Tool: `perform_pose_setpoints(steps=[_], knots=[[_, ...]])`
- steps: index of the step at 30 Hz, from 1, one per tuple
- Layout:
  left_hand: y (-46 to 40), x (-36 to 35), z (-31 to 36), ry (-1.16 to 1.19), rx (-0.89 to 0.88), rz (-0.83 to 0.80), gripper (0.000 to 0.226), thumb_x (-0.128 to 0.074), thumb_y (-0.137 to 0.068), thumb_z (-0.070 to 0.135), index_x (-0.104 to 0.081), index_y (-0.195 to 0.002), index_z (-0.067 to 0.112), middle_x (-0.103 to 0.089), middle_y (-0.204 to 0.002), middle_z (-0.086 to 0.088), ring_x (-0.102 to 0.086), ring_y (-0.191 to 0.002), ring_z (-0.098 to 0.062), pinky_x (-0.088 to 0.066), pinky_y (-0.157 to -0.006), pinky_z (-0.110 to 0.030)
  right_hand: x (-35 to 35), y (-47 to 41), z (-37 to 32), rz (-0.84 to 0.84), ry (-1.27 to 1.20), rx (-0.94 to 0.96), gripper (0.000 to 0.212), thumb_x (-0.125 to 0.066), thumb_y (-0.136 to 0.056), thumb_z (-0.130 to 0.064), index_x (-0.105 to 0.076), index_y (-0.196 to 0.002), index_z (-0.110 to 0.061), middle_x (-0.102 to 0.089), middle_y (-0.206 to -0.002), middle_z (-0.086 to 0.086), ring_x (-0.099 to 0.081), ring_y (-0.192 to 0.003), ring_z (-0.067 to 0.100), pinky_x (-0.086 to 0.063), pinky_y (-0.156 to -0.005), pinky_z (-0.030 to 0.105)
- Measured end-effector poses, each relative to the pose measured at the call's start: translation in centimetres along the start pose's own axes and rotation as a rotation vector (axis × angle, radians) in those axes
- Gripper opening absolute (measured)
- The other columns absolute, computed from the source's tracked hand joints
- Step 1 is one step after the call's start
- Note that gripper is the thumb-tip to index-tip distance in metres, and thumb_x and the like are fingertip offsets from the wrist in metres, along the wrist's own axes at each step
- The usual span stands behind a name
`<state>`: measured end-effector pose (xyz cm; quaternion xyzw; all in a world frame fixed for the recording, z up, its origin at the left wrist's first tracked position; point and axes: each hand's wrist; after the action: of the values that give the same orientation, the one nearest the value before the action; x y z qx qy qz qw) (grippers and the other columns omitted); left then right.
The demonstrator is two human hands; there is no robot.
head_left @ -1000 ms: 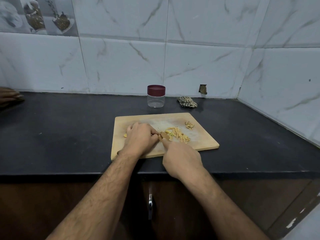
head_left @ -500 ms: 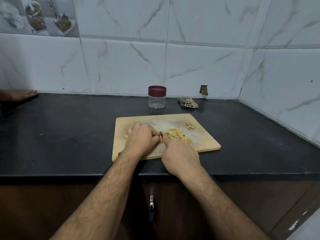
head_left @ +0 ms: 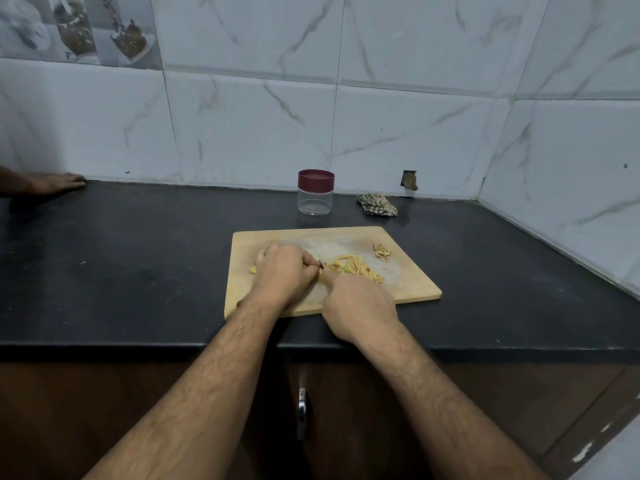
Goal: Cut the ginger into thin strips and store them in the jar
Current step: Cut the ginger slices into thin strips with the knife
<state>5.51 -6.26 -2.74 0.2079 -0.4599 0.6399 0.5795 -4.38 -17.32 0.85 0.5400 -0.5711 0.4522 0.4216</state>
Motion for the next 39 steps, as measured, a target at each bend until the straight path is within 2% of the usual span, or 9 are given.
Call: perform_pose_setpoints(steps=[3, 6, 11, 17, 20, 27, 31, 35, 39], knots=[[-0.7, 0.1, 0.1, 0.025, 0.046, -0.007, 0.010, -0.070, -0.085, 0.032, -0.076, -0.079, 0.036, -0.073, -0.095, 0.018, -0.059, -0.108, -0.011, -0.029, -0.107, -0.037, 0.1, 0.1, 0.0, -0.002, 0.010, -0.002, 0.056, -0.040, -0.095, -0.013, -0.037, -0.148, -0.033, -0.060, -0.128, 0.004, -0.056, -0.116, 0.026, -0.039, -0.081, 0.034], [-0.9, 0.4, 0.1, 0.038, 0.072, -0.026, 0.015, -0.073, -0.082, 0.033, -0.071, -0.067, 0.037, -0.072, -0.089, 0.019, -0.060, -0.102, -0.008, -0.030, -0.105, -0.035, 0.2, 0.2, -0.1, -0.006, 0.011, -0.003, 0.056, -0.040, -0.096, -0.013, -0.037, -0.148, -0.033, -0.059, -0.130, 0.005, -0.055, -0.117, 0.026, -0.042, -0.085, 0.035], [-0.7, 0.2, -0.2, 0.021, 0.045, 0.016, 0.008, -0.071, -0.081, 0.036, -0.076, -0.075, 0.037, -0.067, -0.077, 0.023, -0.059, -0.101, -0.009, -0.030, -0.105, -0.036, 0.2, 1.0, 0.1, -0.035, 0.029, 0.013, 0.059, -0.042, -0.096, -0.015, -0.032, -0.150, -0.035, -0.058, -0.127, 0.004, -0.055, -0.115, 0.026, -0.040, -0.080, 0.035], [-0.6, -0.1, -0.4, 0.020, 0.040, 0.035, 0.008, -0.070, -0.081, 0.035, -0.076, -0.075, 0.037, -0.068, -0.080, 0.022, -0.057, -0.104, -0.010, -0.029, -0.105, -0.034, 0.1, 2.5, 0.9, -0.009, 0.019, -0.016, 0.060, -0.040, -0.099, -0.016, -0.026, -0.154, -0.035, -0.061, -0.125, 0.004, -0.056, -0.113, 0.025, -0.047, -0.084, 0.038], [-0.6, -0.1, -0.4, 0.021, 0.031, 0.040, 0.008, -0.071, -0.081, 0.036, -0.077, -0.076, 0.037, -0.064, -0.076, 0.023, -0.057, -0.104, -0.010, -0.029, -0.105, -0.035, 0.1, 1.9, 0.9, 0.040, -0.021, -0.026, 0.059, -0.039, -0.098, -0.016, -0.027, -0.153, -0.033, -0.062, -0.121, 0.003, -0.057, -0.109, 0.025, -0.044, -0.077, 0.036], [-0.8, -0.3, -0.5, 0.028, 0.037, 0.046, 0.008, -0.071, -0.081, 0.036, -0.075, -0.074, 0.036, -0.072, -0.089, 0.021, -0.057, -0.106, -0.011, -0.029, -0.105, -0.035, -0.4, 0.8, 0.3, 0.039, -0.036, -0.010, 0.053, -0.039, -0.098, -0.018, -0.035, -0.149, -0.031, -0.061, -0.125, 0.004, -0.057, -0.112, 0.026, -0.042, -0.080, 0.034], [-0.9, -0.5, -0.7, 0.020, 0.038, 0.044, 0.007, -0.071, -0.080, 0.037, -0.076, -0.076, 0.037, -0.072, -0.090, 0.020, -0.057, -0.106, -0.011, -0.030, -0.105, -0.036, -0.4, 0.7, 0.2, 0.031, -0.021, -0.010, 0.054, -0.040, -0.097, -0.016, -0.035, -0.149, -0.031, -0.060, -0.125, 0.004, -0.056, -0.113, 0.026, -0.043, -0.081, 0.035], [-0.9, -0.4, -0.7, 0.019, 0.027, 0.047, 0.008, -0.070, -0.081, 0.036, -0.075, -0.074, 0.036, -0.073, -0.091, 0.019, -0.057, -0.106, -0.011, -0.030, -0.105, -0.037, 0.0, 0.5, -0.5, 0.015, 0.029, -0.009, 0.051, -0.041, -0.093, -0.009, -0.042, -0.141, -0.028, -0.061, -0.117, 0.004, -0.056, -0.108, 0.026, -0.038, -0.074, 0.034], [-0.7, -0.3, -0.6, 0.019, 0.034, 0.040, 0.009, -0.071, -0.081, 0.036, -0.075, -0.074, 0.036, -0.072, -0.091, 0.020, -0.057, -0.107, -0.012, -0.029, -0.106, -0.037, 0.2, 0.1, -1.0, 0.011, 0.086, -0.009, 0.051, -0.042, -0.095, -0.011, -0.042, -0.143, -0.028, -0.061, -0.123, 0.004, -0.057, -0.113, 0.025, -0.038, -0.075, 0.034]])
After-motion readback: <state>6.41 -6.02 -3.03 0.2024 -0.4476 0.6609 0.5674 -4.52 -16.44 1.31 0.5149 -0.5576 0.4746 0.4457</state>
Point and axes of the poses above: each hand's wrist, its own y-axis away from the middle knuckle, its own x-axis out of the back of the hand, z = x × y
